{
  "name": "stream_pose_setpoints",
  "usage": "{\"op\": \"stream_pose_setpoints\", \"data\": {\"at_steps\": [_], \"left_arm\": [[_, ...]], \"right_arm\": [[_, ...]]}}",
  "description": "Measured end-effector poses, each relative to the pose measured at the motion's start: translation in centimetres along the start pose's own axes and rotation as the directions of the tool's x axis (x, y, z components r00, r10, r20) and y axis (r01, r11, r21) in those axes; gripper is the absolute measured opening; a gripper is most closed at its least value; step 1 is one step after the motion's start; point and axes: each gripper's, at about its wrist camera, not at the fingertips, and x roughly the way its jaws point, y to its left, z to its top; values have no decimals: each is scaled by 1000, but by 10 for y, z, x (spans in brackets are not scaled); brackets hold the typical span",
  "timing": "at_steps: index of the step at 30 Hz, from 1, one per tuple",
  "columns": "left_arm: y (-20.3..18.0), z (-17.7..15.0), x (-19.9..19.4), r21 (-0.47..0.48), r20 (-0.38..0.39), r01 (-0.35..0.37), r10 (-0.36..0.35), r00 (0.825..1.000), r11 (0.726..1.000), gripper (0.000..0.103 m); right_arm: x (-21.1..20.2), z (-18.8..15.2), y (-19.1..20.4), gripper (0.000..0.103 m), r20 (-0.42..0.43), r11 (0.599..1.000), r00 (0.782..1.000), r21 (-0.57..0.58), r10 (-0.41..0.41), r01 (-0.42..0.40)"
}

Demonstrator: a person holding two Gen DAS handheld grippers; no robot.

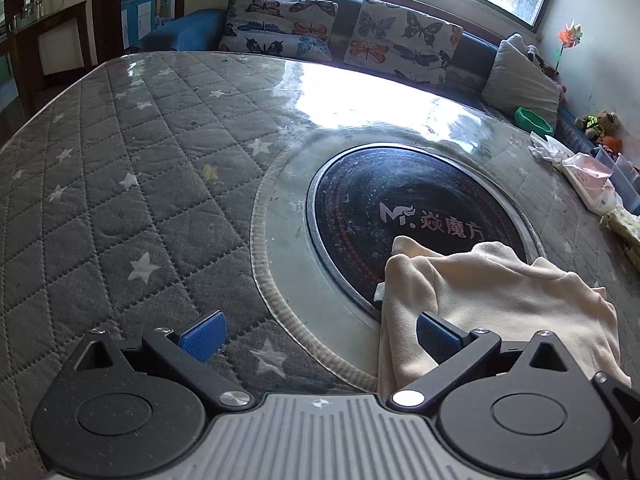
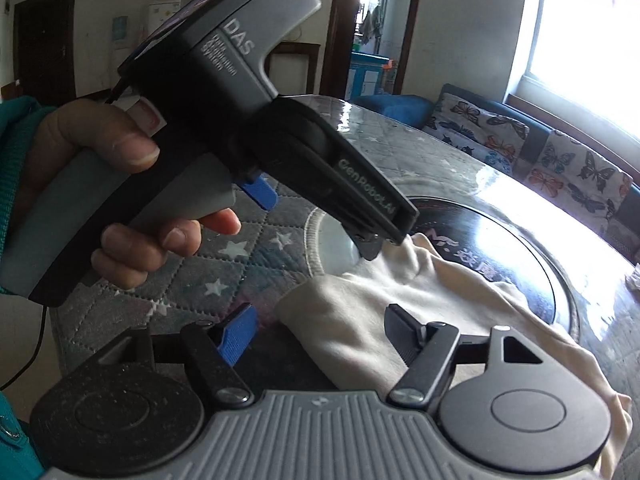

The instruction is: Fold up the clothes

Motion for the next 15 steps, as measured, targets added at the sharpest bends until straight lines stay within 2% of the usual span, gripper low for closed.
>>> {"op": "stream_pose_setpoints", "data": {"at_steps": [9,12,14,15], "left_arm": [[8,2,-1,-15,1,11,-11,1000,1000,103],[9,2,-1,-24,-3,22,-22,1000,999,103],[8,1,-1,-22,-7,25,-25,1000,999,103],[8,1,0,-21,-11,28,-28,1000,999,103]], "right_arm": [[14,-1,12,59,-20,999,1000,-39,-15,14],[17,0,17,53,-27,999,999,-47,-25,24],[19,1,17,44,-30,999,999,-40,-38,37],[19,0,16,44,-33,999,999,-33,-40,39]]}}
